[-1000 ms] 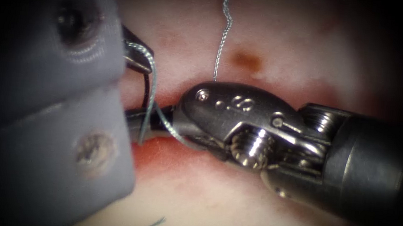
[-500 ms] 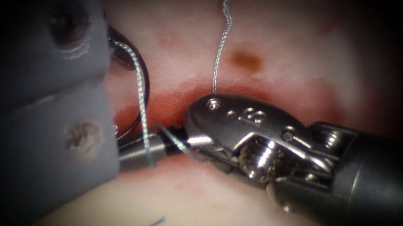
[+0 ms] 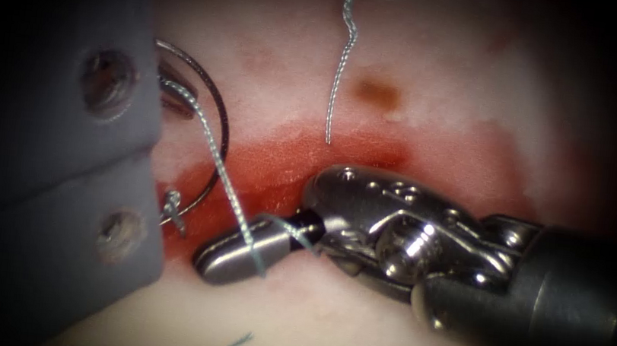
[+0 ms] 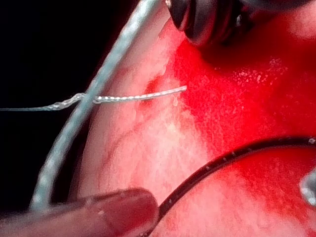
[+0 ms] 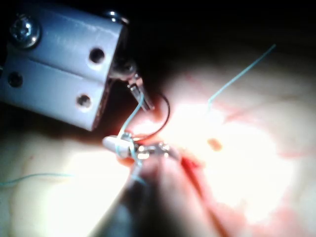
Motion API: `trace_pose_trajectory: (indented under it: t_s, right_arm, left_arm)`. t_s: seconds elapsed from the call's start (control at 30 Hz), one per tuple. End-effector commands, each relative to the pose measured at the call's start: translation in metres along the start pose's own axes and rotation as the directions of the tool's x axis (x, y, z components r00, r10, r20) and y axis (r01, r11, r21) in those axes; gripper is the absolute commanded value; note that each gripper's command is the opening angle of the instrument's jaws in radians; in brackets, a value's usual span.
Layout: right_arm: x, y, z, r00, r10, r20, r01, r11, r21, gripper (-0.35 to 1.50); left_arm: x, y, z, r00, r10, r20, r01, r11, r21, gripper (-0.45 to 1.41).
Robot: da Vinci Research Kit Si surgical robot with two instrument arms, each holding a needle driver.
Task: Wound Closure
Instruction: Wrap the suture twice around the right gripper.
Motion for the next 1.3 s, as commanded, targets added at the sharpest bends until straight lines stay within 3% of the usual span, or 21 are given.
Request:
trace_pose_trajectory:
  t_s: [0.03, 0.43, 0.5, 0.53, 0.57, 0.73, 0.77, 0.8, 0.83, 0.87, 0.97, 1.07, 1.2, 1.3]
  right_arm:
    - [0.0011, 0.0007, 0.0009, 0.999, 0.021, -0.026, -0.021, 1.0, 0.005, -0.35]
    - [0.0016, 0.0006, 0.0012, 0.956, 0.197, -0.216, -0.199, 0.98, 0.01, -0.35]
    - [0.0017, 0.0005, 0.0013, 0.953, 0.204, -0.222, -0.206, 0.978, 0.012, -0.35]
    - [0.0021, 0.0004, 0.0014, 0.968, 0.098, -0.23, -0.104, 0.995, -0.011, -0.35]
    - [0.0021, 0.0004, 0.0014, 0.968, 0.098, -0.23, -0.104, 0.995, -0.011, -0.35]
    - [0.0032, 0.0001, 0.001, 0.98, 0.021, -0.2, -0.026, 0.999, -0.022, -0.35]
    - [0.0037, 0.0001, 0.0008, 0.981, -0.036, -0.191, 0.02, 0.996, -0.083, -0.35]
    - [0.0037, 0.0001, 0.0008, 0.981, -0.036, -0.191, 0.02, 0.996, -0.083, -0.35]
    - [0.0044, 0.0001, 0.0008, 0.984, -0.108, -0.145, 0.082, 0.981, -0.174, -0.35]
    - [0.0044, 0.0001, 0.0008, 0.984, -0.108, -0.145, 0.082, 0.981, -0.174, -0.35]
    - [0.0058, -0.0001, 0.0011, 0.976, -0.199, -0.087, 0.166, 0.941, -0.296, -0.35]
    - [0.0065, -0.0004, 0.0013, 0.973, -0.21, -0.09, 0.174, 0.936, -0.305, -0.35]
    - [0.0066, -0.0009, 0.0015, 0.98, -0.191, -0.053, 0.174, 0.956, -0.238, -0.35]
    - [0.0064, -0.0015, 0.0012, 0.985, -0.173, -0.004, 0.167, 0.96, -0.226, -0.35]
  left_arm:
    - [-0.0007, 0.0008, -0.0001, 1.0, -0.001, -0.005, 0.001, 1.0, -0.006, -0.45]
    - [-0.0014, -0.0004, 0.002, 1.0, 0.007, -0.016, -0.007, 1.0, -0.013, -0.45]
    - [-0.0014, -0.0004, 0.0019, 1.0, 0.007, -0.016, -0.007, 1.0, -0.011, -0.45]
    - [-0.0014, -0.0003, 0.0014, 1.0, 0.008, -0.015, -0.008, 1.0, -0.005, -0.45]
    - [-0.0014, -0.0003, 0.0014, 1.0, 0.008, -0.015, -0.008, 1.0, -0.005, -0.45]
    - [-0.0012, 0.0004, -0.0002, 0.999, 0.035, -0.01, -0.035, 0.999, 0.012, -0.45]
    - [-0.001, 0.0005, -0.001, 0.999, 0.041, -0.007, -0.04, 0.999, 0.025, -0.45]
    - [-0.001, 0.0005, -0.001, 0.999, 0.041, -0.007, -0.04, 0.999, 0.025, -0.45]
    - [-0.0011, 0.0005, -0.002, 0.999, 0.042, -0.005, -0.042, 0.998, 0.038, -0.45]
    - [-0.0011, 0.0005, -0.002, 0.999, 0.042, -0.005, -0.042, 0.998, 0.038, -0.45]
    - [-0.0016, 0.0002, -0.0035, 0.999, 0.04, -0.003, -0.04, 0.998, 0.057, -0.45]
    - [-0.0018, -0.0001, -0.0037, 0.999, 0.042, -0.002, -0.042, 0.997, 0.061, -0.45]
    - [-0.002, -0.0001, -0.0037, 0.999, 0.042, -0.003, -0.041, 0.998, 0.055, -0.45]
    - [-0.0015, 0.0007, -0.0033, 0.999, 0.018, -0.037, -0.018, 1.0, -0.001, -0.45]
